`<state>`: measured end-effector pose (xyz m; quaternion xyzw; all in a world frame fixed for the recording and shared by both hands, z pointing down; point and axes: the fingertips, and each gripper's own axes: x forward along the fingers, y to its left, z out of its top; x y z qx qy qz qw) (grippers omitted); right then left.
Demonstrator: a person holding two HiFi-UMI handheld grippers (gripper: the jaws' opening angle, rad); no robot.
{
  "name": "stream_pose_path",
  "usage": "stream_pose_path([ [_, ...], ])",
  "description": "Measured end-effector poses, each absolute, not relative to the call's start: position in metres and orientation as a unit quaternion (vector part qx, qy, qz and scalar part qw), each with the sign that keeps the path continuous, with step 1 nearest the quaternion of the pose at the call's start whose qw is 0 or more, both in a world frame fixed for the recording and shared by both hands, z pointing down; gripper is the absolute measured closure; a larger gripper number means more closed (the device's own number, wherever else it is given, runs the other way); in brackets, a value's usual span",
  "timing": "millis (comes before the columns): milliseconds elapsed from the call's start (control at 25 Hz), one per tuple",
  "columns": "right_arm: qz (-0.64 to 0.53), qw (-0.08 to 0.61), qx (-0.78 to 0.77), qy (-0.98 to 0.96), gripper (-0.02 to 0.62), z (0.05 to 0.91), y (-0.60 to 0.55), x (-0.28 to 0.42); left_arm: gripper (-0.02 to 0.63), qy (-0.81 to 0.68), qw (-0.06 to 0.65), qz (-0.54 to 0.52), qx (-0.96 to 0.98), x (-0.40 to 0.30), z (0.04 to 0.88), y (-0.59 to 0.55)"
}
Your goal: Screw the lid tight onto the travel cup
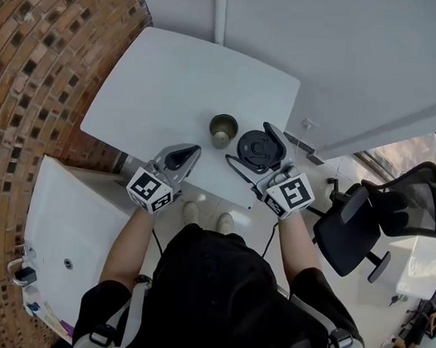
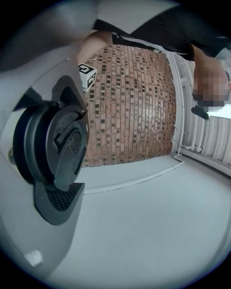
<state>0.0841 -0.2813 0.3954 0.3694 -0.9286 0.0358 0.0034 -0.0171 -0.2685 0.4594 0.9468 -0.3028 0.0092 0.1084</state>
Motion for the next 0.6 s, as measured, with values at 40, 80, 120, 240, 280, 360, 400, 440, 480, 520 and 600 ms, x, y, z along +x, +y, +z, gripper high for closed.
stream_pose_path([
  [40,0.037,0.004,0.372,-0.928,0.094,0.397,-0.286,0.083,0.604,-0.3,0.111,0.015,0.947,-0.016,0.466,-0.272],
  [80,0.038,0.004,0.374,-0.927,0.094,0.399,-0.29,0.081,0.603,-0.298,0.115,0.022,0.947,-0.015,0.474,-0.274],
  [120,0.04,0.003,0.376,-0.926,0.094,0.401,-0.293,0.08,0.603,-0.297,0.119,0.029,0.947,-0.013,0.483,-0.277],
  [240,0.05,0.003,0.384,-0.922,0.094,0.41,-0.298,0.08,0.468,-0.318,0.12,0.063,0.938,-0.012,0.512,-0.287],
  [280,0.053,0.004,0.388,-0.92,0.094,0.413,-0.3,0.081,0.386,-0.324,0.115,0.076,0.936,-0.011,0.522,-0.291],
  [360,0.059,0.006,0.396,-0.916,0.094,0.419,-0.304,0.085,0.272,-0.324,0.113,0.088,0.935,-0.006,0.541,-0.299],
  [400,0.06,0.008,0.399,-0.915,0.094,0.422,-0.305,0.087,0.244,-0.32,0.119,0.086,0.936,-0.003,0.55,-0.303],
  [440,0.059,0.01,0.402,-0.914,0.094,0.424,-0.305,0.089,0.241,-0.315,0.128,0.083,0.937,0.0,0.558,-0.306],
  [480,0.059,0.014,0.404,-0.913,0.094,0.427,-0.305,0.09,0.239,-0.31,0.134,0.082,0.938,0.003,0.566,-0.309],
  [520,0.06,0.017,0.407,-0.911,0.094,0.431,-0.304,0.092,0.238,-0.304,0.135,0.084,0.939,0.005,0.573,-0.31],
  [600,0.064,0.025,0.41,-0.909,0.094,0.44,-0.302,0.095,0.238,-0.289,0.127,0.093,0.944,0.01,0.586,-0.311],
])
